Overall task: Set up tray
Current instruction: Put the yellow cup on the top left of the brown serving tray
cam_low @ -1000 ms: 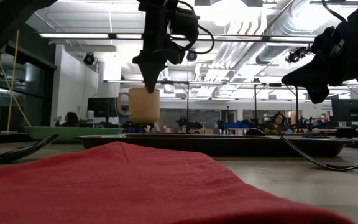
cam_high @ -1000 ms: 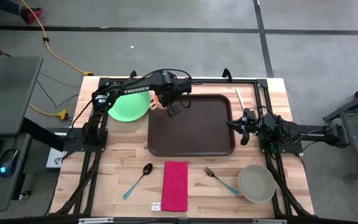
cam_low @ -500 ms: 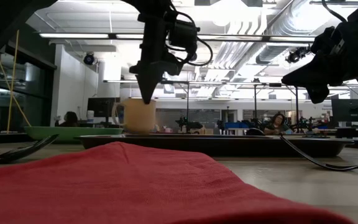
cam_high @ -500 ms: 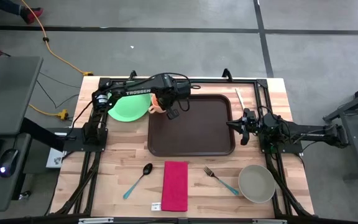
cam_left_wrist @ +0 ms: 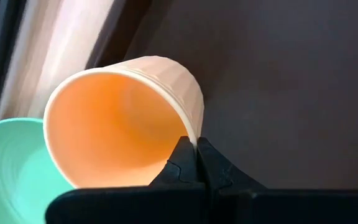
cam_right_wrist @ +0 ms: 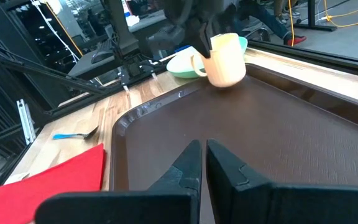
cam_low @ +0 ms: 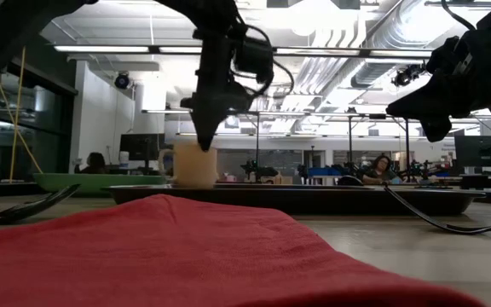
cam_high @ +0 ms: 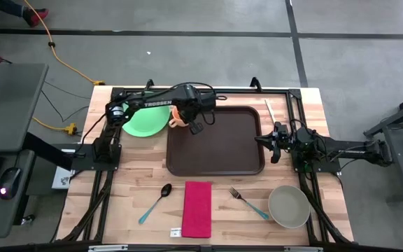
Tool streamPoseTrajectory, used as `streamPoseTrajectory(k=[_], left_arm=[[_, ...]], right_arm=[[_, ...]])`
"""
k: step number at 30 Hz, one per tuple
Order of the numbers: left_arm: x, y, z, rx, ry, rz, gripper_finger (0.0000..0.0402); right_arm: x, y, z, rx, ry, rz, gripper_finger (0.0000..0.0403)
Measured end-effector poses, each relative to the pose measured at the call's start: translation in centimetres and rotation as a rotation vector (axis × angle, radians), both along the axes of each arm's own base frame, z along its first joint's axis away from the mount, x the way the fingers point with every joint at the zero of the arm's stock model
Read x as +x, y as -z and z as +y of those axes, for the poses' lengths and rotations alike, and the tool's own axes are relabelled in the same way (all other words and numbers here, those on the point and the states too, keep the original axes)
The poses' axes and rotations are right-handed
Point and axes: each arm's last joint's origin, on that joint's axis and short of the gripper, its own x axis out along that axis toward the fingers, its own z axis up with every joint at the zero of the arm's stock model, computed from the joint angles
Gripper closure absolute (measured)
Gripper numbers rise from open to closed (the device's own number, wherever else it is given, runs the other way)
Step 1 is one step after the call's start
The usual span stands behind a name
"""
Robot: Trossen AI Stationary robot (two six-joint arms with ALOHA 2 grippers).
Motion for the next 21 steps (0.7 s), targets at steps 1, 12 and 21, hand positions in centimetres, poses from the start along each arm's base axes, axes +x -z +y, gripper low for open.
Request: streamPoseTrajectory(k=[1, 12, 21], left_arm=[[-0.06, 0.22, 0.0, -0.002, -0.005, 0.017, 0.039], [0.43, 0.84, 0.17, 0.01, -0.014, 0.005, 0.039], [0.45, 0.83, 0.23, 0.026, -0.007, 0.008, 0.039]], right_arm=[[0.0, 0.01, 0.0, 0.001, 0.0, 0.0, 0.0403], [0.0, 0.0, 0.0, 0.015, 0.001, -0.003, 0.0402], [0.0, 0.0, 0.0, 0.015, 0.002, -0.003, 0.0402]])
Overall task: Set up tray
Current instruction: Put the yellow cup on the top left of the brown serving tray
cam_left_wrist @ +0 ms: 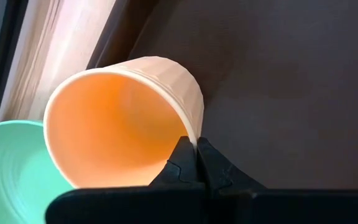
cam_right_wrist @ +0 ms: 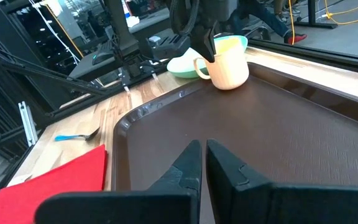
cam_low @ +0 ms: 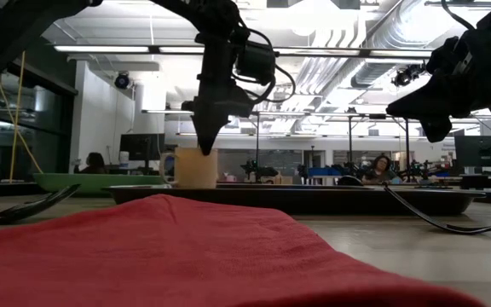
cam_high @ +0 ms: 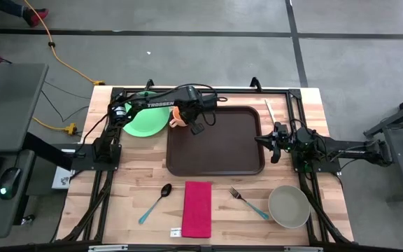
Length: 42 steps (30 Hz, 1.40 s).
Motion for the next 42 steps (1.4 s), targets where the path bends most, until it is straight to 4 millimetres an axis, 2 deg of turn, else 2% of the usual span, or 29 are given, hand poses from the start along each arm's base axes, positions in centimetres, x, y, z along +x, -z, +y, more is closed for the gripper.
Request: streamPoseTrajectory(k=[18, 27, 37, 42], left_arm=[[0.0, 0.0, -0.05, -0.015, -0.007, -0.006, 0.039], [-0.01, -0.02, -0.05, -0.015, -0.007, -0.006, 0.0347], [-0.21, -0.02, -0.17, -0.038, -0.008, 0.011, 0.0355], [-0.2, -0.03, -0.17, -0.04, -0.008, 0.009, 0.0345]], right_arm=[[0.0, 0.01, 0.0, 0.0, 0.0, 0.0, 0.0402], [0.0, 0.0, 0.0, 0.0, 0.0, 0.0, 0.0402], [0.0, 0.0, 0.0, 0.0, 0.0, 0.0, 0.0402], [0.0, 0.0, 0.0, 0.0, 0.0, 0.0, 0.0402]])
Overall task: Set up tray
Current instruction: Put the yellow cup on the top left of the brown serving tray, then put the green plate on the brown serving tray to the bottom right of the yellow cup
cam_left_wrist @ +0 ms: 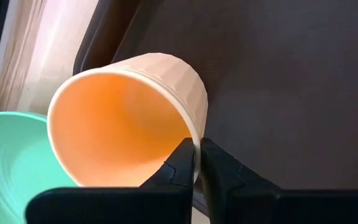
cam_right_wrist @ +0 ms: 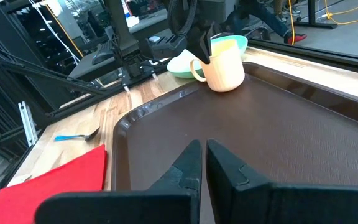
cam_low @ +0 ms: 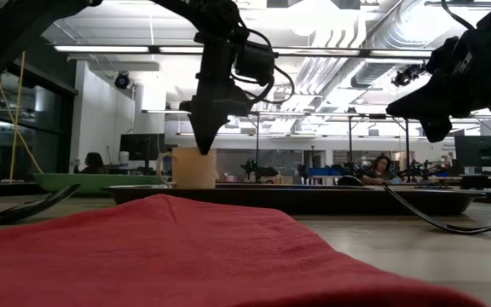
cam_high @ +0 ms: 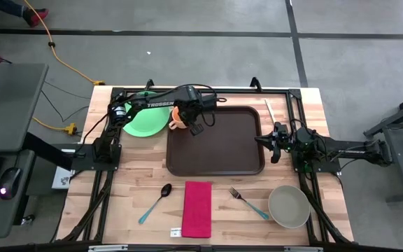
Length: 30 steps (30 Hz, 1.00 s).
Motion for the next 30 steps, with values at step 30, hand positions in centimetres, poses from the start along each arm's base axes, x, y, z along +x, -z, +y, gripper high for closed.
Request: streamPoseTrajectory(k=[30], left_arm=[[-0.05, -0.02, -0.01, 0.0, 0.0, 0.004, 0.0195]], right_arm=[[0.0, 0.0, 0.0, 0.0, 0.0, 0.0, 0.0402]])
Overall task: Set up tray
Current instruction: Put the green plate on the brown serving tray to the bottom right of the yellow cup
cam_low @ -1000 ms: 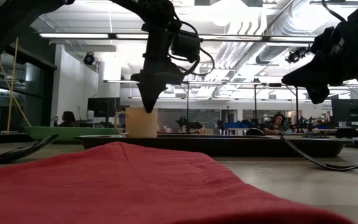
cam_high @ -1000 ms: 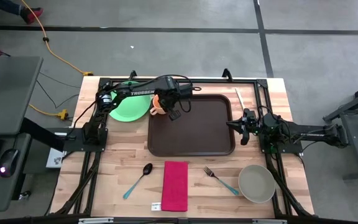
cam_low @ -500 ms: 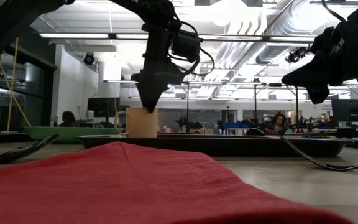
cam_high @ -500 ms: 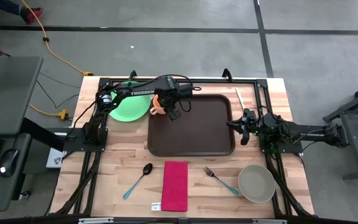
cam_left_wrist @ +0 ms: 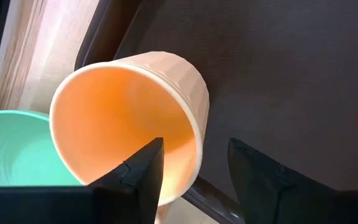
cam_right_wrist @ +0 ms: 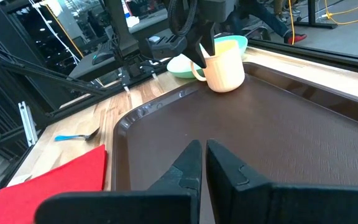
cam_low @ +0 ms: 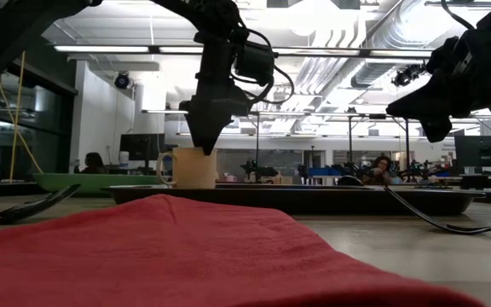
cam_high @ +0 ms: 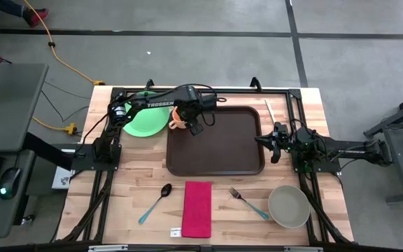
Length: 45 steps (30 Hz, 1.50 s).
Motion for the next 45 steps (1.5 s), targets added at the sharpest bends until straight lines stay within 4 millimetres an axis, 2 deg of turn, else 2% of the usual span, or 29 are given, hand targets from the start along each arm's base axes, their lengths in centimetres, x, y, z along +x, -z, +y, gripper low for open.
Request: streamPoseTrajectory(k=[18, 27, 37, 45], left_arm=[[-0.3, -0.5, -0.1, -0.007, 0.0, 0.022, 0.0195], [0.2, -4.1, 0.0, 0.02, 0.0, -0.065, 0.0195], [-0.4, -8.5, -0.4, -0.007, 0.005, -0.117, 0.0195], [-0.5, -11.0, -1.7, -0.019, 0.042, -0.214, 0.0195]], right_arm=[[0.0, 0.0, 0.0, 0.0, 0.0, 0.0, 0.0402], [0.0, 0.0, 0.0, 0.0, 0.0, 0.0, 0.0402], [0.0, 0.0, 0.0, 0.0, 0.0, 0.0, 0.0402], [0.0, 0.0, 0.0, 0.0, 0.0, 0.0, 0.0402]])
